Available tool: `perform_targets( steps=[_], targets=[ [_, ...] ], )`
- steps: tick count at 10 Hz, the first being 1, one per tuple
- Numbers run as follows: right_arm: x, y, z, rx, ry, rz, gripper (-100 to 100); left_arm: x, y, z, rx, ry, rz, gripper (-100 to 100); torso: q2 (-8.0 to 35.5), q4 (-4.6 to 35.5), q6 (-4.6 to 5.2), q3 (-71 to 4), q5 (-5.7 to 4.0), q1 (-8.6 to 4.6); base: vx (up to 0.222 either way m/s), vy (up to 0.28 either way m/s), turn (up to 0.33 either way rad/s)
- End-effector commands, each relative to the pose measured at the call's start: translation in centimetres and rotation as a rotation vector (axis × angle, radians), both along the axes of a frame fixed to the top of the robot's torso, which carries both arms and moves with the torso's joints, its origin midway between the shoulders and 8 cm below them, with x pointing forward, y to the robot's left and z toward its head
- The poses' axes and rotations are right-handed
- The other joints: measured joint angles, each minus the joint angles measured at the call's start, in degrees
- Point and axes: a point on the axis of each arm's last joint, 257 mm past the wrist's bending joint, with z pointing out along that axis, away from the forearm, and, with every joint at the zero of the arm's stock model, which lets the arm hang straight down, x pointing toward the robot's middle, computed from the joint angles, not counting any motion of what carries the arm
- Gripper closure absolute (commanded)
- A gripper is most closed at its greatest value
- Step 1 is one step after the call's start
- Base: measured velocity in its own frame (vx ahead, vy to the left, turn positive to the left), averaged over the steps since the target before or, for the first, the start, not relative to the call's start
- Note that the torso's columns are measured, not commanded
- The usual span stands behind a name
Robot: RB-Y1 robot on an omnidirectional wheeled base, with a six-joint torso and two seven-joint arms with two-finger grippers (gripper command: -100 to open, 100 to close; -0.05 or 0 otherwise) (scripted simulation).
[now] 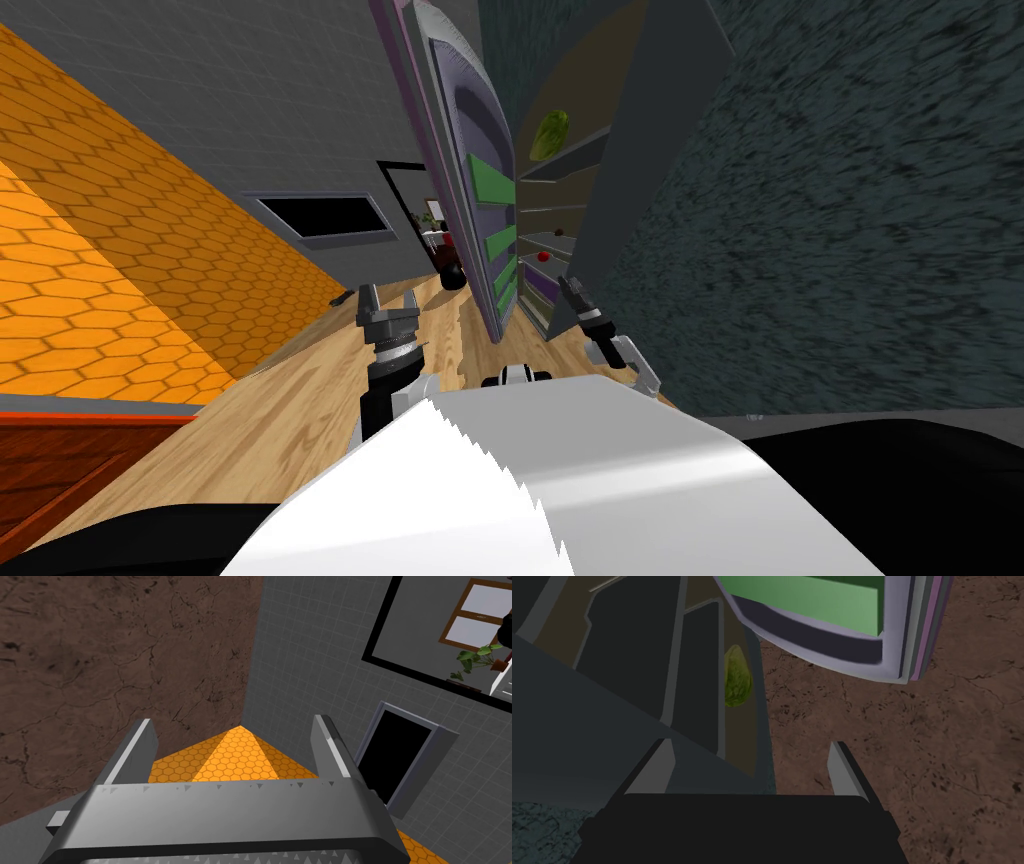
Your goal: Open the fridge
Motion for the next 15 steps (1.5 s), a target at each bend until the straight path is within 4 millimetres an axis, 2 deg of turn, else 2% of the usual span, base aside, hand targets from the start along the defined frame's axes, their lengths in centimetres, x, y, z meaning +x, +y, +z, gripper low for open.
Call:
perform_targets(
  steps=[1,4,6,7,8,11,13,14,15],
  targets=[
    [0.9,0.0,-0.8,-0.113,0.011,-0.046,-100,0.0,0.0,0.0,0.0,0.0,0.0,0,0.01,0.0,-0.01,0.01,-0.01,0.0,-0.01,0.027,0.066],
    [2.8,-0.6,-2.1,-0.264,0.027,-0.116,-100,0.0,0.0,0.0,0.0,0.0,0.0,0,-0.01,0.0,0.0,0.0,0.0,0.01,-0.013,0.037,0.081],
    [2.8,-0.4,-2.4,-0.303,0.026,-0.127,-100,0.0,0.0,0.0,0.0,0.0,0.0,0,-0.01,0.0,0.01,-0.01,0.01,0.06,-0.003,0.031,0.016],
    [3.7,-0.9,-3.0,-0.376,0.033,-0.163,-100,0.0,0.0,0.0,0.0,0.0,0.0,0,-0.02,-0.01,0.01,-0.01,-0.02,-0.04,-0.011,0.034,0.065],
    [3.8,-0.8,-3.1,-0.401,0.032,-0.17,-100,0.0,0.0,0.0,0.0,0.0,0.0,0,0.0,0.0,-0.03,0.0,-0.01,0.02,-0.009,0.04,0.054],
    [5.7,-2.1,-4.4,-0.561,0.047,-0.248,-100,0.0,0.0,0.0,0.0,0.0,0.0,0,0.0,0.0,0.0,0.0,0.01,0.04,-0.012,0.059,0.07],
    [5.8,-2.0,-4.6,-0.602,0.044,-0.26,-100,0.0,0.0,0.0,0.0,0.0,0.0,0,0.01,0.0,0.01,0.01,-0.01,-0.02,-0.007,0.022,0.037],
    [6.7,-2.8,-5.2,-0.676,0.052,-0.299,-100,0.0,0.0,0.0,0.0,0.0,0.0,0,-0.02,-0.01,0.02,-0.01,-0.05,-0.13,-0.006,0.044,0.034],
    [6.7,-2.8,-5.3,-0.703,0.05,-0.306,-100,0.0,0.0,0.0,0.0,0.0,0.0,0,-0.02,-0.01,-0.02,-0.01,-0.01,0.05,-0.009,0.043,0.047]
  ],
)
